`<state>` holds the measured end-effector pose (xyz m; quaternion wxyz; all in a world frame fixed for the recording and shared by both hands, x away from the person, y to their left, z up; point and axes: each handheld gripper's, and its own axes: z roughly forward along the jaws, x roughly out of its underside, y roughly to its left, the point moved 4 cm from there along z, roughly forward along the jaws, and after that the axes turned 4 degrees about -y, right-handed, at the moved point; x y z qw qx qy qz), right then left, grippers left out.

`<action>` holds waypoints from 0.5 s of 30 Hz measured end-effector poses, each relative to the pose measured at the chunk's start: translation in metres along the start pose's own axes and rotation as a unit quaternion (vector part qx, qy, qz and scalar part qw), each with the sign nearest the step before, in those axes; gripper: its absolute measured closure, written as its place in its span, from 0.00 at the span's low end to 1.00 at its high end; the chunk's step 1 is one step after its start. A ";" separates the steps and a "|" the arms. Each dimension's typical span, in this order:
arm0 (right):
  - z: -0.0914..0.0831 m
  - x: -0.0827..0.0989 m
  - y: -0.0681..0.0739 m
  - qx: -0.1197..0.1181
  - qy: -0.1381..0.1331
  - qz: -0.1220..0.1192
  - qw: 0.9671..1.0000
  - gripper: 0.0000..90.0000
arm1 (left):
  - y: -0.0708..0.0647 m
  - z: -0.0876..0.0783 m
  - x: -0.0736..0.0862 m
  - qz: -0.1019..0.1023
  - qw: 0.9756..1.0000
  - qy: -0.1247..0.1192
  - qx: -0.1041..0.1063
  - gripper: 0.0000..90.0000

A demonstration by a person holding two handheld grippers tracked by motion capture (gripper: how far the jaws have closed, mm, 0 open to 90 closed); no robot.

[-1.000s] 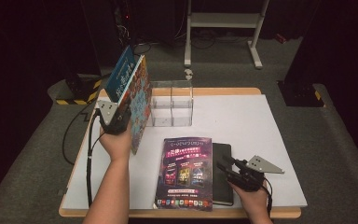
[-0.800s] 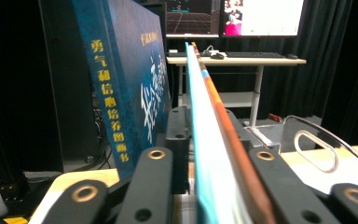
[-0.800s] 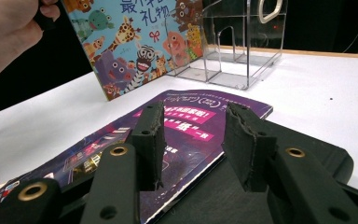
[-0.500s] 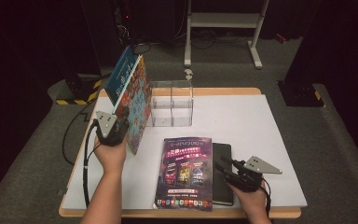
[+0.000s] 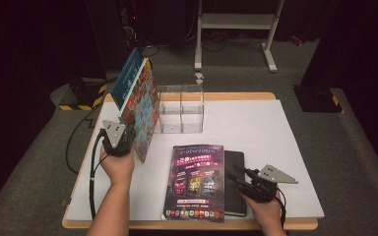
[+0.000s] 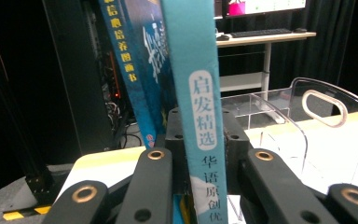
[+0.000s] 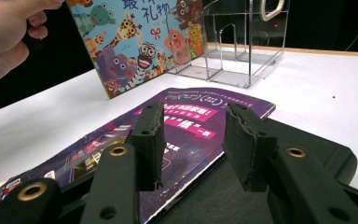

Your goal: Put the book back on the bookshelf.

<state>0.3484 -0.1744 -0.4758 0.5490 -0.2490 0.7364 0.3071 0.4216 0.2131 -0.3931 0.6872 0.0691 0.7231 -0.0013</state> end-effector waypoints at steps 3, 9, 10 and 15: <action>0.000 0.000 0.000 0.000 0.000 0.000 1.000 0.64 | -0.001 0.000 0.000 0.003 1.000 0.000 -0.005 0.87; 0.000 0.000 0.000 0.000 0.000 0.001 1.000 0.64 | 0.004 0.000 0.001 -0.003 1.000 -0.001 -0.019 0.86; 0.000 0.001 0.000 -0.002 0.001 0.002 1.000 0.64 | 0.004 0.000 0.001 -0.002 1.000 -0.001 -0.020 0.86; 0.001 0.001 0.002 -0.002 0.002 0.000 1.000 0.64 | 0.002 0.000 0.002 0.001 1.000 -0.004 -0.021 0.86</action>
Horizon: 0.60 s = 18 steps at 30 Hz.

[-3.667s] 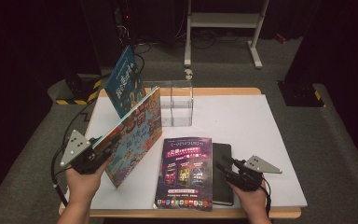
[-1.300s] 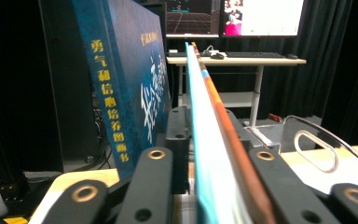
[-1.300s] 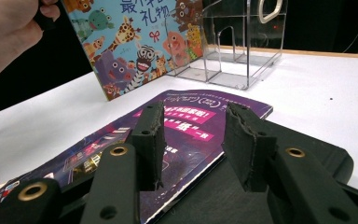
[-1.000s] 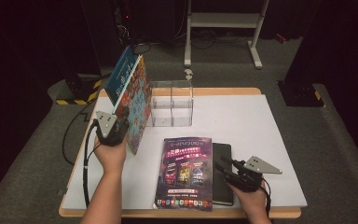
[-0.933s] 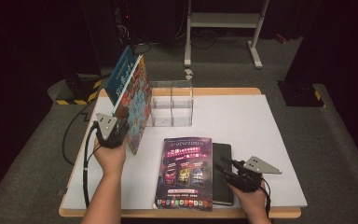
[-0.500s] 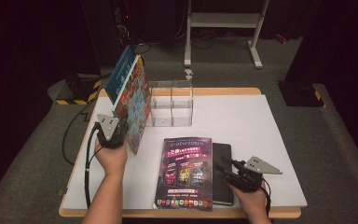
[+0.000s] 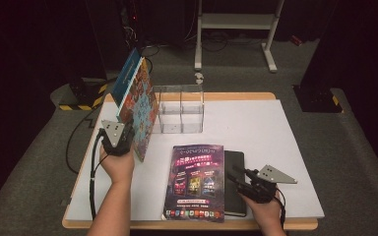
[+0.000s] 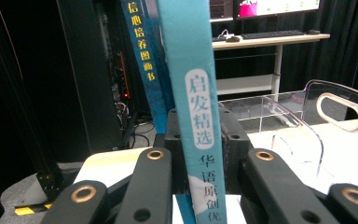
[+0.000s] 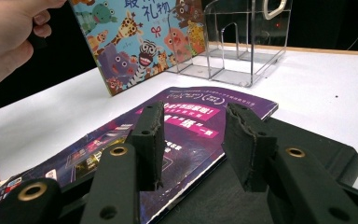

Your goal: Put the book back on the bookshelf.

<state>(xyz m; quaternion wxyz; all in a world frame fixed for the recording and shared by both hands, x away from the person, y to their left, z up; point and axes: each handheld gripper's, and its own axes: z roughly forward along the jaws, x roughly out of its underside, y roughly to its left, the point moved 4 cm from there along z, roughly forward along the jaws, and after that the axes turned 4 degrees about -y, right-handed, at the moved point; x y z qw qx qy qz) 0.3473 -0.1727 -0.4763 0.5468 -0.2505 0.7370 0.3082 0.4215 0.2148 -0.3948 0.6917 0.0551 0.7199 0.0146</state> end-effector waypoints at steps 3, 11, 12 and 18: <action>-0.001 0.000 -0.001 0.002 -0.002 0.001 1.000 0.64 | 0.000 -0.001 0.001 0.002 1.000 -0.001 -0.007 0.86; 0.000 0.000 0.000 -0.001 0.001 -0.001 1.000 0.64 | 0.000 -0.001 0.001 0.001 1.000 -0.002 -0.010 0.84; 0.000 0.000 0.000 -0.001 0.001 -0.002 1.000 0.64 | 0.000 -0.002 0.002 0.000 1.000 -0.001 -0.007 0.83; 0.001 0.001 0.000 0.000 0.005 -0.004 1.000 0.61 | 0.003 -0.007 0.005 -0.020 1.000 0.001 0.003 0.70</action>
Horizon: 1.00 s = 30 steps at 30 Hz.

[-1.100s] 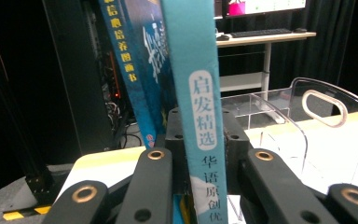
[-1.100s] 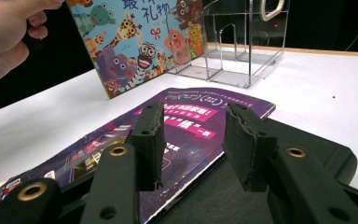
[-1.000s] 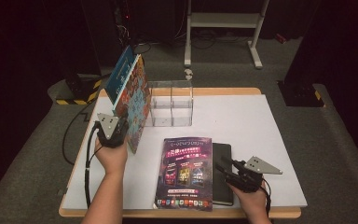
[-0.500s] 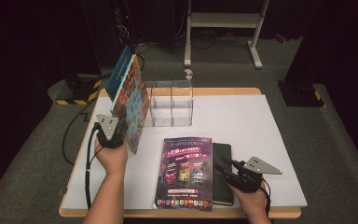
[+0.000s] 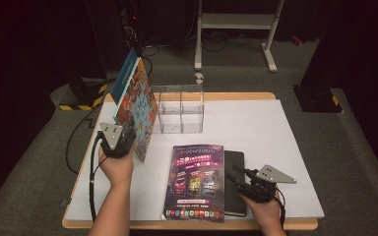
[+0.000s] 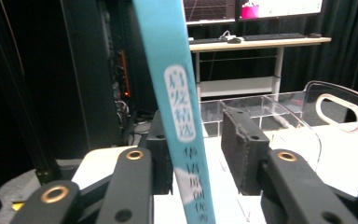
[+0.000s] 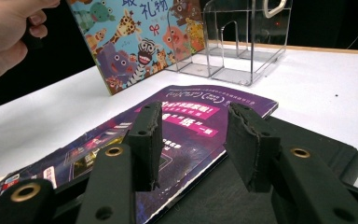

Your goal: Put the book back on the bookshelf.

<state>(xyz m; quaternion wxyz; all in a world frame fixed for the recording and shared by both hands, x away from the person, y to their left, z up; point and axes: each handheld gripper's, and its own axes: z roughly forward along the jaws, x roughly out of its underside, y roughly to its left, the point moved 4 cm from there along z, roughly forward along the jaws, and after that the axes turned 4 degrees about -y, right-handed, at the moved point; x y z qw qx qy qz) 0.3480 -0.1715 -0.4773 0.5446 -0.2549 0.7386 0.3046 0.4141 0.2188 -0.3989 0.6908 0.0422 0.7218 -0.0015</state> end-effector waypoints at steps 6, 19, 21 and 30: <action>0.003 0.002 0.001 0.002 0.011 -0.010 1.000 0.58 | 0.003 -0.010 0.008 -0.013 1.000 0.005 0.017 0.66; 0.008 0.007 -0.004 0.012 0.035 -0.003 0.999 0.52 | 0.010 -0.038 0.049 -0.057 0.993 0.059 0.081 0.57; 0.009 0.008 -0.005 0.013 0.038 -0.002 0.999 0.49 | 0.009 -0.043 0.056 -0.065 0.991 0.071 0.091 0.55; 0.012 0.011 -0.004 0.020 0.057 -0.009 0.998 0.44 | -0.024 -0.055 0.091 -0.105 0.963 0.164 0.187 0.43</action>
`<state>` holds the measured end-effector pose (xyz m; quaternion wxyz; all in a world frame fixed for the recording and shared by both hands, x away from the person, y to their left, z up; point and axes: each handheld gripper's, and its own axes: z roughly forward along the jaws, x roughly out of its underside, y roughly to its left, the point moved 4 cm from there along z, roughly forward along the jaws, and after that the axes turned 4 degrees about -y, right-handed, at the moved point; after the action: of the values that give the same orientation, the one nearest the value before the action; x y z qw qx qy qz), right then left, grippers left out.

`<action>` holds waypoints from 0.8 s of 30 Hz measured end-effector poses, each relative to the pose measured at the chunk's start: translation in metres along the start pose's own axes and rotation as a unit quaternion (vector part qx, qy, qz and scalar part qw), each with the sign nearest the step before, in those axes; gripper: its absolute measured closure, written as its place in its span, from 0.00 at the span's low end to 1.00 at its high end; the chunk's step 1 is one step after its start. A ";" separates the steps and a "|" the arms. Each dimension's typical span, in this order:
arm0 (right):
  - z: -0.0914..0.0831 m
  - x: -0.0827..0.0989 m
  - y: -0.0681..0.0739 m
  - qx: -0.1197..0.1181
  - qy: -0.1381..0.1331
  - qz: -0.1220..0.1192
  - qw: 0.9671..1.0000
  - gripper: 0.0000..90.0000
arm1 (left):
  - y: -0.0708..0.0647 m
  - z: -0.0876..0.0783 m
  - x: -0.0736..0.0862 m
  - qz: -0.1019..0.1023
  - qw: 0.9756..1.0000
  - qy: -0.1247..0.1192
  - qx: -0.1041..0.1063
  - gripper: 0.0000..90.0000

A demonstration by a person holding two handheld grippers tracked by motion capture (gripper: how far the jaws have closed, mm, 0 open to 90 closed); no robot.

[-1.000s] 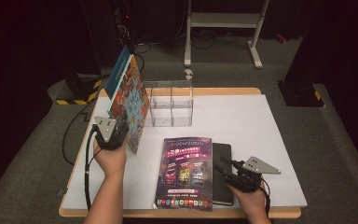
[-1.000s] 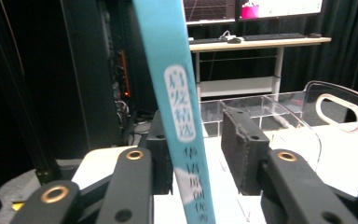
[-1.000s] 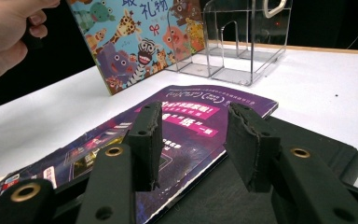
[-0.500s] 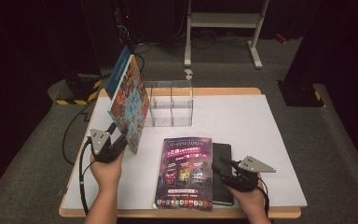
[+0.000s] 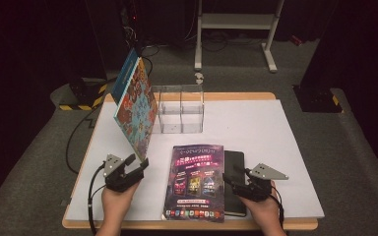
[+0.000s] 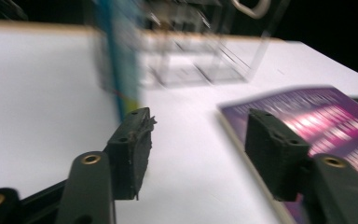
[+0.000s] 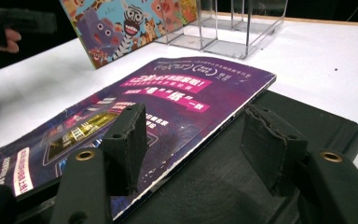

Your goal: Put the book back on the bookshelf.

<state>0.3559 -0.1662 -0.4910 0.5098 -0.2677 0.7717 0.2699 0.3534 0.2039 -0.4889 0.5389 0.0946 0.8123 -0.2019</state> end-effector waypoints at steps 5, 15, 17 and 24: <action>0.000 -0.002 0.001 0.006 0.008 -0.012 1.000 0.41 | -0.030 0.017 0.019 -0.007 0.997 0.056 0.060 0.36; -0.005 -0.001 -0.003 0.028 0.031 -0.020 0.999 0.36 | -0.059 0.044 0.045 -0.029 0.983 0.139 0.114 0.33; -0.006 0.005 -0.003 0.032 0.035 -0.012 0.999 0.33 | -0.062 0.044 0.045 -0.028 0.984 0.139 0.108 0.33; -0.005 0.013 -0.013 0.036 0.057 0.025 0.997 0.27 | -0.075 0.050 0.046 -0.046 0.980 0.139 0.134 0.34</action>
<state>0.3569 -0.1804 -0.5035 0.4679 -0.2448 0.8150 0.2385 0.3486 0.1122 -0.5307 0.3936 0.1556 0.8482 -0.3186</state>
